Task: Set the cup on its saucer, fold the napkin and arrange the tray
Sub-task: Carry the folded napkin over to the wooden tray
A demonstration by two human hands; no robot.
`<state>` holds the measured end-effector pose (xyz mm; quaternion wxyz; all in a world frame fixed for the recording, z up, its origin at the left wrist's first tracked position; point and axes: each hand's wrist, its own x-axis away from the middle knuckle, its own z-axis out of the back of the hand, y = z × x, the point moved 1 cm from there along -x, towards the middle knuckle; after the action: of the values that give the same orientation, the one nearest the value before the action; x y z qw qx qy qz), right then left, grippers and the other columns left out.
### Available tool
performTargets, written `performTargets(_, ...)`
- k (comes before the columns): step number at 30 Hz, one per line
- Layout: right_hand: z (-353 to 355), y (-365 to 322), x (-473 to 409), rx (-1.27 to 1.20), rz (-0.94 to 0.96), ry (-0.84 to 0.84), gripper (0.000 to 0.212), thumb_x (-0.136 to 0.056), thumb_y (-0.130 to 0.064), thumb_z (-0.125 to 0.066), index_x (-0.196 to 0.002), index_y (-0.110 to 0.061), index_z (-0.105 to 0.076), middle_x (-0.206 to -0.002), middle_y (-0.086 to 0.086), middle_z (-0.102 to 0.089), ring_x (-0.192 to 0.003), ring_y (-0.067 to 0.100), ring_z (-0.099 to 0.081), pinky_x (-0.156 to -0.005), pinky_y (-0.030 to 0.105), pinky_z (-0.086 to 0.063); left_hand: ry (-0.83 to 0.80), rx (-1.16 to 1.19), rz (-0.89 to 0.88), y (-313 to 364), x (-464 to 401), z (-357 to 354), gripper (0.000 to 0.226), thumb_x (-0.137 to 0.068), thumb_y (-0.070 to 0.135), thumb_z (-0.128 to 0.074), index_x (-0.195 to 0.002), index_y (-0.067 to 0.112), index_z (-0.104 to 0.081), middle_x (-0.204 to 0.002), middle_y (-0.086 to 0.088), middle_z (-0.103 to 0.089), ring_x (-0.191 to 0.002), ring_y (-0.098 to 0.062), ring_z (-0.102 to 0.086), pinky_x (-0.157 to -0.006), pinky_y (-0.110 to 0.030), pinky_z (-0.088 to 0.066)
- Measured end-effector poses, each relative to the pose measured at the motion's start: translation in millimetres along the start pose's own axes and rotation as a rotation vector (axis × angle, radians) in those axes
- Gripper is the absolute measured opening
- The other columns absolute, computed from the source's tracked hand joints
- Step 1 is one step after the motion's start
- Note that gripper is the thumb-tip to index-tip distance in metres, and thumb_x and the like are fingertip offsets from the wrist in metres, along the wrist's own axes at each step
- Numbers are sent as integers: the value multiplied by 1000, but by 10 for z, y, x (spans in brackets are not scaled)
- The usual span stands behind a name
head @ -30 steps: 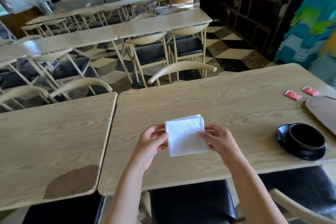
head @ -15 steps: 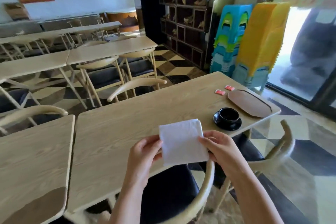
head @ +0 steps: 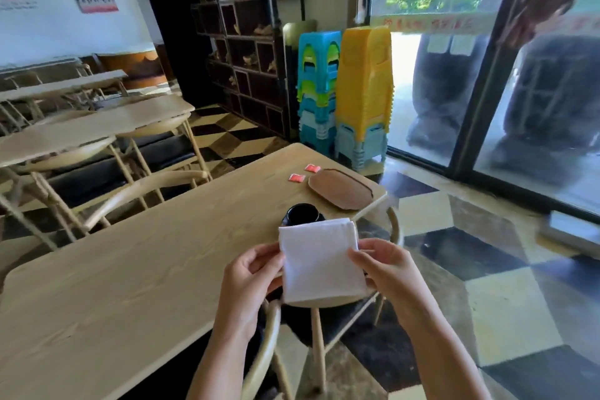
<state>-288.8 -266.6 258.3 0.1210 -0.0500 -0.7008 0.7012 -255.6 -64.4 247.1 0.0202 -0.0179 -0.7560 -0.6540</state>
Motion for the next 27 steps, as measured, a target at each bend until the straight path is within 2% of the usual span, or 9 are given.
performTargets(5,1089,9,-319,59,-7,107,9,-83,-15,-67,-78,-20,-72,-84,12,-73,-85,32,-68,-79,51,-56,-48,15,11,-247,-180,-1187,17,-83,3,-63,-86,18,-70,-80,0,-76,-74,-13,-71,-58,-19,-54)
performTargets(8,1606,24,-545,90,6,139,8,-83,-15,-66,-78,-20,-71,-83,8,-73,-81,26,-69,-76,48,-58,-69,19,19,-366,-291,-1768,17,-84,5,-62,-91,18,-69,-79,2,-76,-74,-10,-70,-59,-18,-54)
performTargets(11,1919,43,-807,87,-15,137,10,-82,-12,-65,-78,-18,-71,-83,9,-71,-81,26,-68,-75,47,-59,-80,7,18,-404,-408,-2121,18,-84,6,-62,-86,22,-71,-80,2,-76,-73,-10,-70,-58,-17,-53)
performTargets(14,2056,53,-1116,76,-17,106,13,-82,-11,-65,-76,-20,-71,-81,7,-72,-79,23,-69,-70,41,-60,-66,-10,12,-408,-646,-2319,19,-85,4,-62,-86,21,-70,-81,2,-76,-76,-12,-71,-59,-18,-54)
performTargets(17,2107,77,-1492,80,-13,85,12,-82,-10,-65,-76,-19,-72,-78,7,-72,-76,23,-69,-70,42,-59,-46,-15,23,-466,-970,-2445,19,-85,3,-61,-87,20,-69,-80,2,-76,-76,-13,-71,-59,-19,-55)
performTargets(21,2077,97,-2115,117,-28,32,15,-82,-11,-65,-72,-20,-71,-75,3,-71,-74,20,-67,-66,36,-55,-17,20,65,-629,-1532,-2529,19,-85,2,-61,-85,18,-71,-81,-3,-76,-76,-16,-70,-59,-21,-55)
performTargets(24,1972,69,-2684,166,-44,17,15,-82,-11,-64,-72,-21,-70,-74,4,-70,-74,20,-65,-73,43,-56,19,61,111,-734,-2064,-2578,19,-85,1,-60,-86,17,-71,-83,-6,-75,-75,-17,-70,-60,-24,-57)
performTargets(27,1804,51,-3277,233,-73,-26,13,-83,-12,-62,-75,-17,-71,-82,18,-70,-82,33,-66,-81,52,-54,101,88,151,-782,-2571,-2568,19,-85,0,-60,-87,16,-70,-79,-3,-74,-72,-15,-68,-58,-24,-57)
